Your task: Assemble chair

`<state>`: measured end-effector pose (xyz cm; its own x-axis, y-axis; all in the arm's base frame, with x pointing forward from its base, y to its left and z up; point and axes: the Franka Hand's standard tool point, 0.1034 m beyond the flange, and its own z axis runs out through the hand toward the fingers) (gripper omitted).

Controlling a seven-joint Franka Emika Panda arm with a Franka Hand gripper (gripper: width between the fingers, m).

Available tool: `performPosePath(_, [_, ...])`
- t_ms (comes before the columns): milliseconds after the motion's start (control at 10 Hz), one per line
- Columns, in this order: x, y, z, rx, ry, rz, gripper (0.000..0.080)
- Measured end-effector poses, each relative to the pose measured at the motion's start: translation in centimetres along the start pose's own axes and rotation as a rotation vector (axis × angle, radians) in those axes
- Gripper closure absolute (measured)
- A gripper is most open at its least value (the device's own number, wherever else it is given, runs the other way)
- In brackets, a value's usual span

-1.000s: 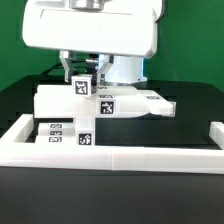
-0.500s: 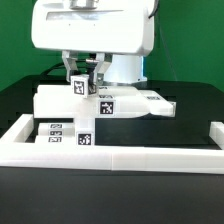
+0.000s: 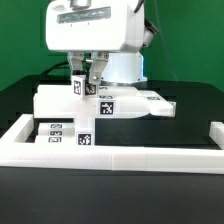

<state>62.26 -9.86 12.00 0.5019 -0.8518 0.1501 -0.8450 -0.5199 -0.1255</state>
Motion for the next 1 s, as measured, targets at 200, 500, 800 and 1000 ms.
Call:
performPosePath(200, [-0.03,-0.06,-0.02,0.003,-0.002,0.111,0.0512])
performPosePath(500, [-0.09,-0.06,0.02,0.003,-0.003,0.087,0.0512])
performPosePath(800, [-0.50,-0.51,-0.07,0.005,-0.002,-0.127,0.0163])
performPosePath(1000, [-0.37,-0.67,-0.09,0.013,0.025,-0.423,0.0152])
